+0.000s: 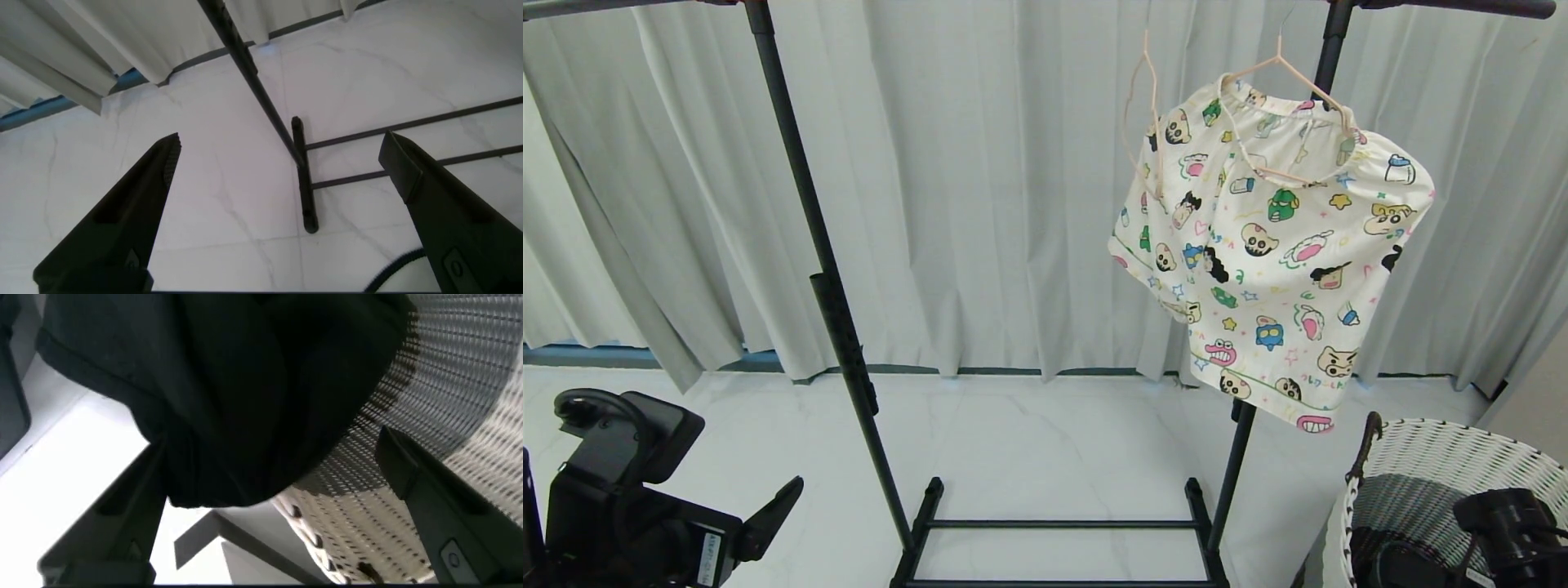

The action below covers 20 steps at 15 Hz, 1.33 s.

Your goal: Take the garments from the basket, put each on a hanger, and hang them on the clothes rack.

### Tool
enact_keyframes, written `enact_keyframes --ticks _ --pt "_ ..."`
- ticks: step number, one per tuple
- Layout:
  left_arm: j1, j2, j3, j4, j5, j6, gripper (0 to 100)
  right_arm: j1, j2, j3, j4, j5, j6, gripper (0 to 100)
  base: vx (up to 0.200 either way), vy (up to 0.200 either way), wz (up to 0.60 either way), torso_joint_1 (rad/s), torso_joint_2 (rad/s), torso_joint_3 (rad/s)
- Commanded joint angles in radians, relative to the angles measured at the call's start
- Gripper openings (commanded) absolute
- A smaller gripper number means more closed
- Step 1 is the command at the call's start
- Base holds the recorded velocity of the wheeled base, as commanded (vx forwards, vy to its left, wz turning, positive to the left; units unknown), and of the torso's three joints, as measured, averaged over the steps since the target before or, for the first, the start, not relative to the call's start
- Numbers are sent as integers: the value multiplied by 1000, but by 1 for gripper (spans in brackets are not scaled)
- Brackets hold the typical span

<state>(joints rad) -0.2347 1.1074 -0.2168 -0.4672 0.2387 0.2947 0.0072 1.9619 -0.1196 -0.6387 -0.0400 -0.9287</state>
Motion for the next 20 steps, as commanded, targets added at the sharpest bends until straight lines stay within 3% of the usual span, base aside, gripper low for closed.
enact_keyframes --ticks 1,6,12,14,18,20 --pt "0 -3 1 -1 1 0 100 5 11 3 -18 0 -1 0 0 0 0 0 0 0" --pt "0 -3 2 -1 -1 0 100 8 -20 75 -121 6 1 0 0 0 0 0 0 0" --pt "0 -35 22 -1 -1 0 100 10 -141 90 -130 25 11 0 0 0 0 0 0 0" --pt "0 -44 27 1 -1 4 100 14 -207 77 -128 80 16 0 0 0 0 0 0 0" --pt "-3 -52 27 1 -1 6 100 66 -325 40 -98 98 130 0 0 0 0 0 0 0" --pt "-5 -57 51 1 -1 8 100 109 -429 -88 59 98 205 0 0 0 0 0 0 0"
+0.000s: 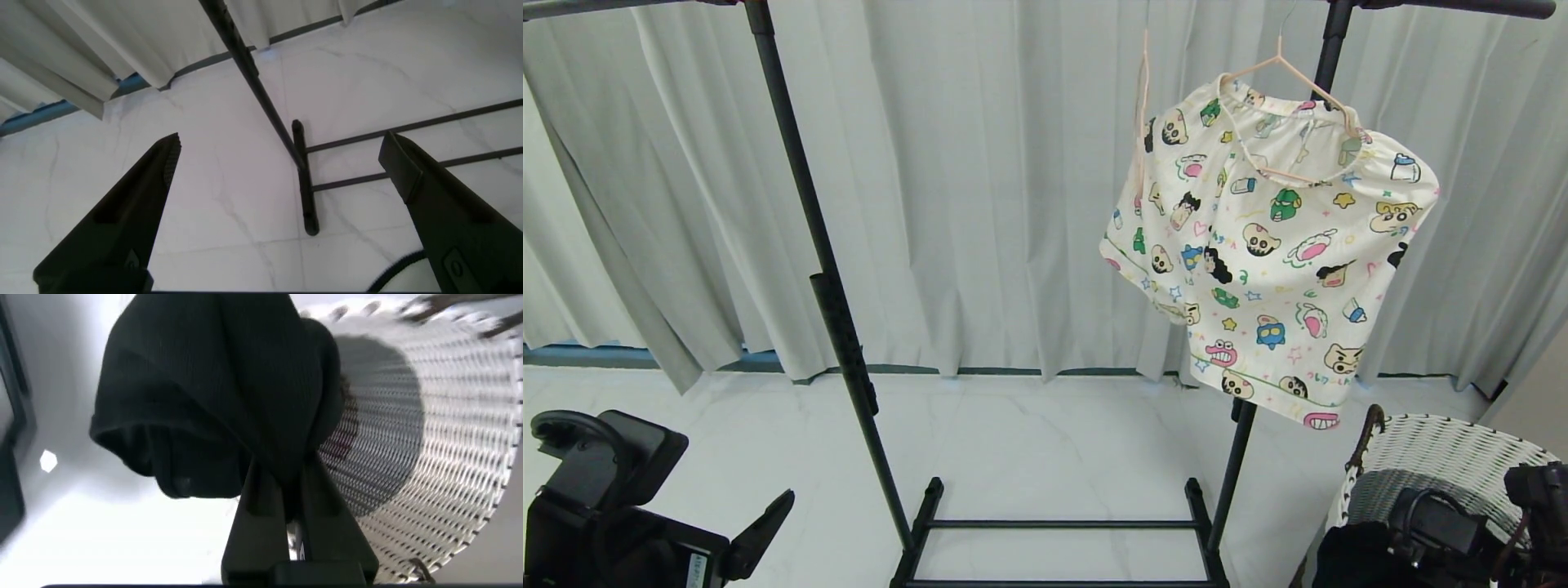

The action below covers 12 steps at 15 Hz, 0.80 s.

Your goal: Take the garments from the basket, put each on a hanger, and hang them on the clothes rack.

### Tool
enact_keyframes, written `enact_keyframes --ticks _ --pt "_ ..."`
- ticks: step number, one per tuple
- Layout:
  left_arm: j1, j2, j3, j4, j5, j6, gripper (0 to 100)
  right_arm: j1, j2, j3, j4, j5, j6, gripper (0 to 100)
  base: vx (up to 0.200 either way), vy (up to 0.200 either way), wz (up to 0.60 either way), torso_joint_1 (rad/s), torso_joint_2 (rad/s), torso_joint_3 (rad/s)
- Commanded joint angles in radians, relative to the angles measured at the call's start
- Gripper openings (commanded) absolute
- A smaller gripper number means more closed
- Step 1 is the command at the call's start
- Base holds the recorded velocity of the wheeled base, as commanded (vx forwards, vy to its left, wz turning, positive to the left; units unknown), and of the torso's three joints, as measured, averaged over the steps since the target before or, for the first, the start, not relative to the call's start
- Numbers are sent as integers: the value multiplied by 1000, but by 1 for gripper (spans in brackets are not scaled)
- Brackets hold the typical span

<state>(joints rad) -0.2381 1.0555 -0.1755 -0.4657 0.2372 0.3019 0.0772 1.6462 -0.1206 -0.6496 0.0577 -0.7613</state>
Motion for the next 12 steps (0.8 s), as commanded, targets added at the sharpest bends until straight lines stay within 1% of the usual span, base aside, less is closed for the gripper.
enact_keyframes --ticks 1,3,4,5,7,8,9,10,12 --pt "-17 -9 19 -1 1 0 100 70 -189 -200 249 1 91 0 0 0 0 0 0 0" --pt "-43 -28 28 -1 2 2 100 144 -324 -524 775 4 203 0 0 0 0 0 0 0" --pt "-56 -29 30 -1 8 2 100 185 -353 -675 989 8 263 0 0 0 0 0 0 0" --pt "-64 -29 30 -1 13 2 100 226 -367 -804 1140 14 324 0 0 0 0 0 0 0" --pt "-93 -28 28 -1 13 2 100 303 -365 -961 1265 14 413 0 0 0 0 0 0 0" --pt "-121 -28 28 -1 13 2 100 329 -361 -1010 1295 14 435 0 0 0 0 0 0 0" --pt "-142 -28 28 -1 13 2 100 343 -356 -1030 1308 14 441 0 0 0 0 0 0 0" --pt "-198 -26 28 -1 13 2 100 366 -344 -1059 1314 14 450 0 0 0 0 0 0 0" --pt "-339 -3 8 -1 4 -14 100 412 -330 -1082 1312 16 493 0 0 0 0 0 0 0"
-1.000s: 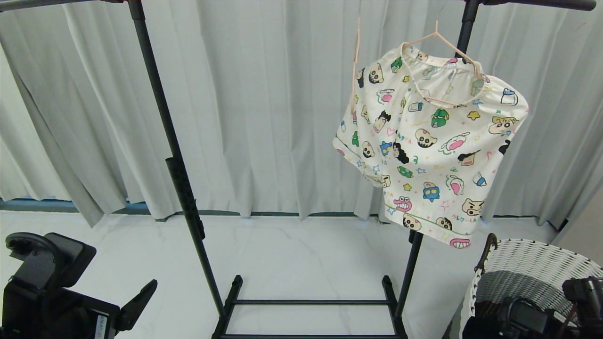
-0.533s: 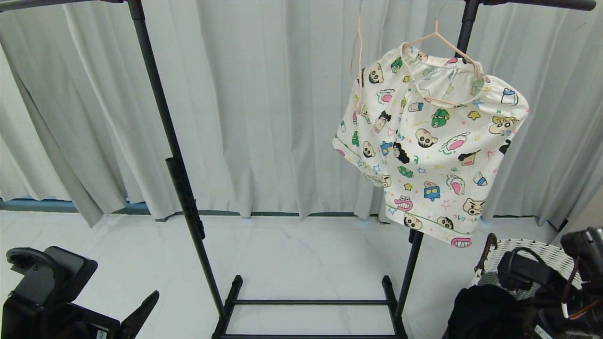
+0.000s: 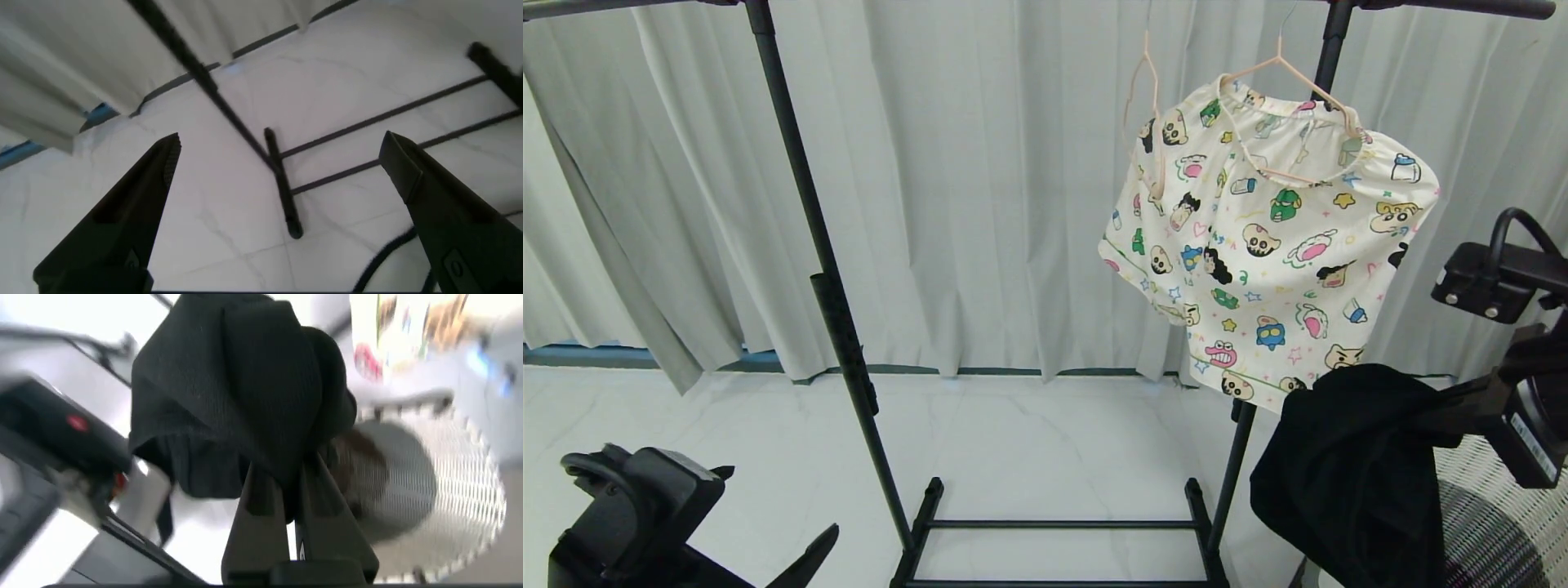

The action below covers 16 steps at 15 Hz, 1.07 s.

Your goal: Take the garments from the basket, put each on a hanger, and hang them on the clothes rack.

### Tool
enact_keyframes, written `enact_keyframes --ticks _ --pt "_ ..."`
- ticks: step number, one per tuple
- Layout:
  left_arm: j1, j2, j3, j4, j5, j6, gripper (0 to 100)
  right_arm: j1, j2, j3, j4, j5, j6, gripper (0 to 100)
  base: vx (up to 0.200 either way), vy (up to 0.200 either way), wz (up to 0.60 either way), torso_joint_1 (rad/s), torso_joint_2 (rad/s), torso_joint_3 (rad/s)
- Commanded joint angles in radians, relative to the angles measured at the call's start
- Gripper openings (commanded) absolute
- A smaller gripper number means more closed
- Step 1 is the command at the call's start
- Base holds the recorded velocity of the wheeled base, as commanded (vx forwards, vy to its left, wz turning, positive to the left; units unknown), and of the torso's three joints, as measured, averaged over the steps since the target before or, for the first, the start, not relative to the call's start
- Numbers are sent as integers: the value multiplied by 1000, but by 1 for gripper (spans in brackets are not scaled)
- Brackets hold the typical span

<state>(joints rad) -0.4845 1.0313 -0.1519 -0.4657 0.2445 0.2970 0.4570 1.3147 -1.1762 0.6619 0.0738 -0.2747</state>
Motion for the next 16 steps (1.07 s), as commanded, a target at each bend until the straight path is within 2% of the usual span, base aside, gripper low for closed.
enact_keyframes --ticks 1,3,4,5,8,10,12,13,16 --pt "-158 55 -38 -2 -4 -39 100 54 5 -30 -2 1 40 0 0 0 0 0 0 0" --pt "-278 131 -120 -1 -5 -159 100 89 3 -30 -16 1 97 0 0 0 0 0 0 0" --pt "-384 220 -216 -2 -5 -280 100 107 3 -30 -35 1 123 0 0 0 0 0 0 0" --pt "-447 294 -287 -2 -5 -343 100 117 3 -30 -48 1 137 0 0 0 0 0 0 0" --pt "-582 518 -469 -4 -13 -455 100 132 1 -34 -94 3 187 0 0 0 0 0 0 0" --pt "-675 675 -635 -4 -31 -593 100 132 -3 -37 -119 3 236 0 0 0 0 0 0 0" --pt "-714 797 -735 -8 -25 -684 100 132 -6 -33 -163 3 288 0 0 0 0 0 0 0" --pt "-718 849 -770 -45 -24 -727 100 134 -6 -31 -182 3 307 0 0 0 0 0 0 0" --pt "-711 951 -838 -119 1 -792 100 135 -5 -28 -211 3 338 0 0 0 0 0 0 0"
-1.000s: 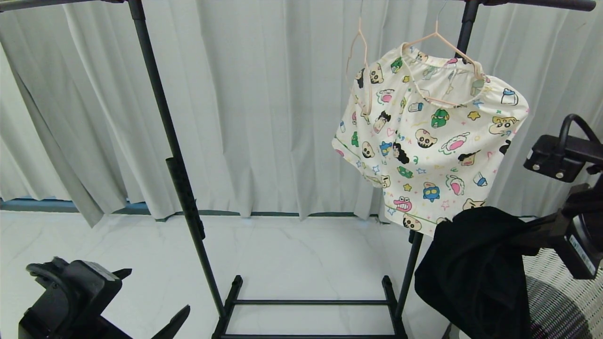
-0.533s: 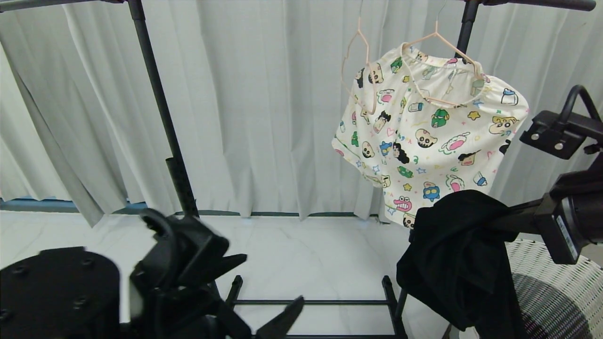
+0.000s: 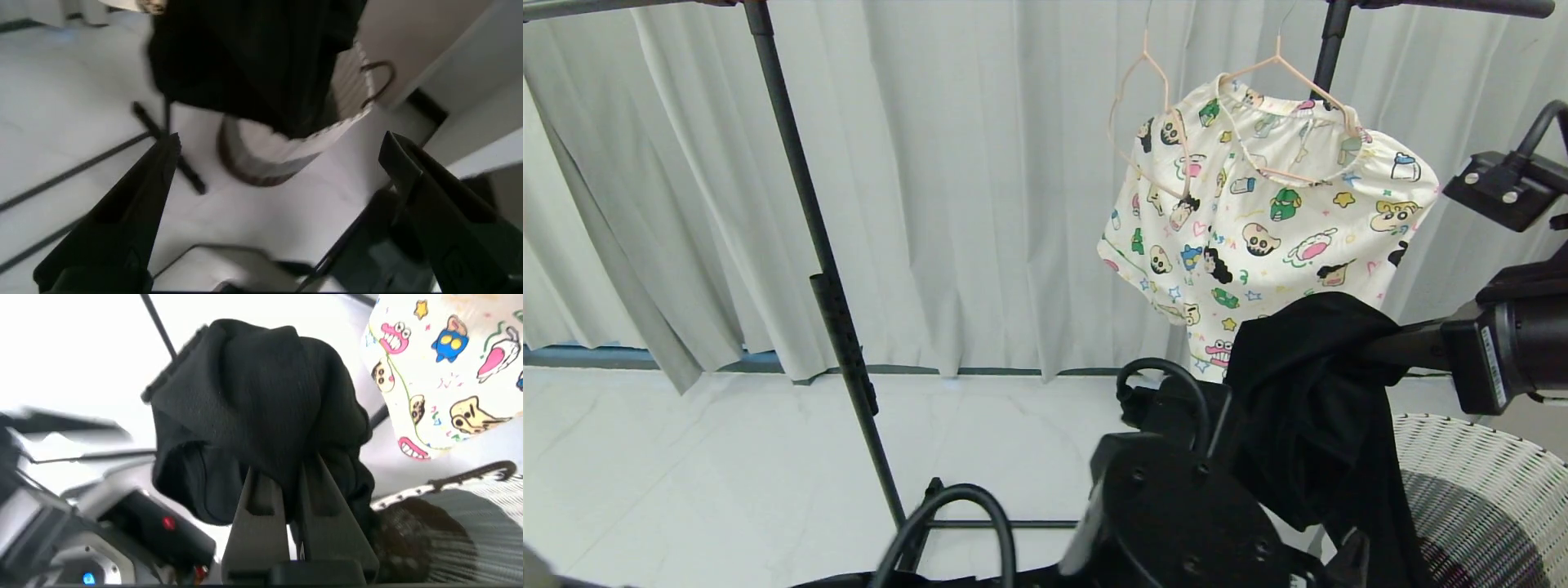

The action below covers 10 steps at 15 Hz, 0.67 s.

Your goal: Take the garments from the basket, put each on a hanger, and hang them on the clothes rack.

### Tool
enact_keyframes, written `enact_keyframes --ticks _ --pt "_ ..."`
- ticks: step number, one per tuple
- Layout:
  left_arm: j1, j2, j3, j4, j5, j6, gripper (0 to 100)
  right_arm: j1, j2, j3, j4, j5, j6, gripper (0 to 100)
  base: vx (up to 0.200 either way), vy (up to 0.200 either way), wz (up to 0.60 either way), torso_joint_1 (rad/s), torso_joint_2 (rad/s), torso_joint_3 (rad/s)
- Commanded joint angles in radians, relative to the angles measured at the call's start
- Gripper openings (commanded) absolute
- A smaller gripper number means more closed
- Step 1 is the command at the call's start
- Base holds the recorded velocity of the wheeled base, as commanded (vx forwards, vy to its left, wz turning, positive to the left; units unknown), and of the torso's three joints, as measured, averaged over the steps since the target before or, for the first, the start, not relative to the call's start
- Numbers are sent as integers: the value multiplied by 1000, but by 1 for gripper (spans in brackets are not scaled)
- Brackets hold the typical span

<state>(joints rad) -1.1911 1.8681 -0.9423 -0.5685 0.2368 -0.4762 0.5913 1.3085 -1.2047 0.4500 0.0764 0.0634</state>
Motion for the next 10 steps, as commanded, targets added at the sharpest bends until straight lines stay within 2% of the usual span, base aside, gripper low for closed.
enact_keyframes --ticks 1,4,10 --pt "10 138 -78 -16 30 -30 100 1 2 2 -10 0 7 0 0 0 0 0 0 0" --pt "54 210 -174 -16 108 -68 100 2 0 2 -19 -1 15 0 0 0 0 0 0 0" --pt "79 212 -147 -16 184 -75 100 2 6 2 -27 -1 16 0 0 0 0 0 0 0"
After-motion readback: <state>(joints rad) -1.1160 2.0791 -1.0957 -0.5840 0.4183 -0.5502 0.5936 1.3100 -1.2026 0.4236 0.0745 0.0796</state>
